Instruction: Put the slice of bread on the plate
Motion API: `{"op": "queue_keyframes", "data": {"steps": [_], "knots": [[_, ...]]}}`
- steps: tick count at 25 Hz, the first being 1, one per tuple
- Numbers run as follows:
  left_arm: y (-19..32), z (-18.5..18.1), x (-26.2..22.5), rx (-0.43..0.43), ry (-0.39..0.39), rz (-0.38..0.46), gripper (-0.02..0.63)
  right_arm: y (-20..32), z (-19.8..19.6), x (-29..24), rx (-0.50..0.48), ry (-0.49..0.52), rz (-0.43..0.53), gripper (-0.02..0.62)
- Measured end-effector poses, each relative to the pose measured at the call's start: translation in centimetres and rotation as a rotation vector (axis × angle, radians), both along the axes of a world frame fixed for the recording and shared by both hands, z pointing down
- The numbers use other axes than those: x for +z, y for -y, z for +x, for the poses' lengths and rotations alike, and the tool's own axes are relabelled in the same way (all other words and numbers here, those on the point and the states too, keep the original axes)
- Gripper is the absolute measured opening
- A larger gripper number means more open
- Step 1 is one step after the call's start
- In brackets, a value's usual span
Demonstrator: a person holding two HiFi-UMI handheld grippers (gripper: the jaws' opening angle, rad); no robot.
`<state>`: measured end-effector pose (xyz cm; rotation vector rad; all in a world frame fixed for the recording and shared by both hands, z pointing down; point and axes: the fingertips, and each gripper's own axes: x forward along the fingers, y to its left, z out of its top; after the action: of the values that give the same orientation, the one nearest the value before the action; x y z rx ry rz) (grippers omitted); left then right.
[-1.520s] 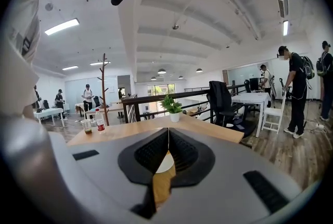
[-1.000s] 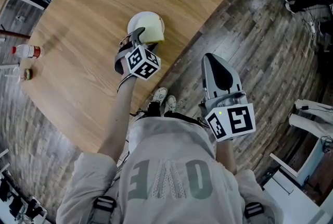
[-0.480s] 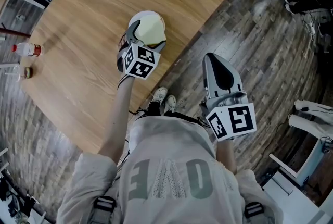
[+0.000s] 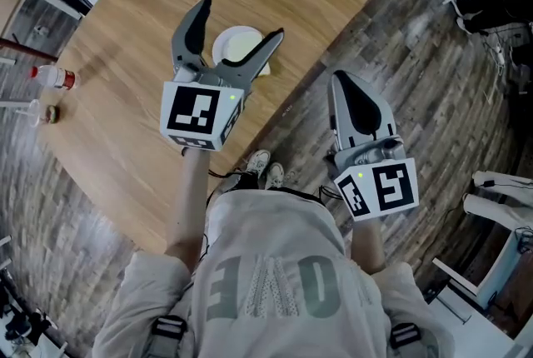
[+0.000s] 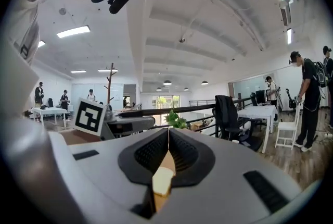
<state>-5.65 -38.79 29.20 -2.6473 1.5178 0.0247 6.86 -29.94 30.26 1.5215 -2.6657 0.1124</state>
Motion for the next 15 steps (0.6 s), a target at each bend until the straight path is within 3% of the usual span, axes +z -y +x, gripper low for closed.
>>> {"op": "queue_keyframes", "data": {"steps": [3,5,6,8,11,15], "knots": [[-2.4,-1.1,-5.1,-0.01,-0.122,0.119,0.483,0.2,-0.4,-2.4,-0.008,0.027,0.067,0.018],[-4.0,-1.8,-6.5,-0.028,-0.122,0.171,0.405,0.3,-0.9,-3.7,-0.009,0.051,0.104,0.018],[-4.8,-2.0,-6.8,-0.038,-0.104,0.196,0.324,0.3,-1.2,-4.2,-0.009,0.064,0.12,0.018],[-6.9,-2.6,-7.6,-0.053,-0.089,0.258,0.006,0.2,-1.8,-5.1,-0.01,0.093,0.147,0.017],[-9.8,-4.2,-9.1,-0.11,-0.168,0.323,0.005,-0.4,-2.8,-6.3,-0.016,0.127,0.182,0.018],[-11.6,-5.8,-9.1,-0.173,-0.221,0.296,0.006,-1.5,-3.8,-6.9,-0.022,0.098,0.213,0.017]]}}
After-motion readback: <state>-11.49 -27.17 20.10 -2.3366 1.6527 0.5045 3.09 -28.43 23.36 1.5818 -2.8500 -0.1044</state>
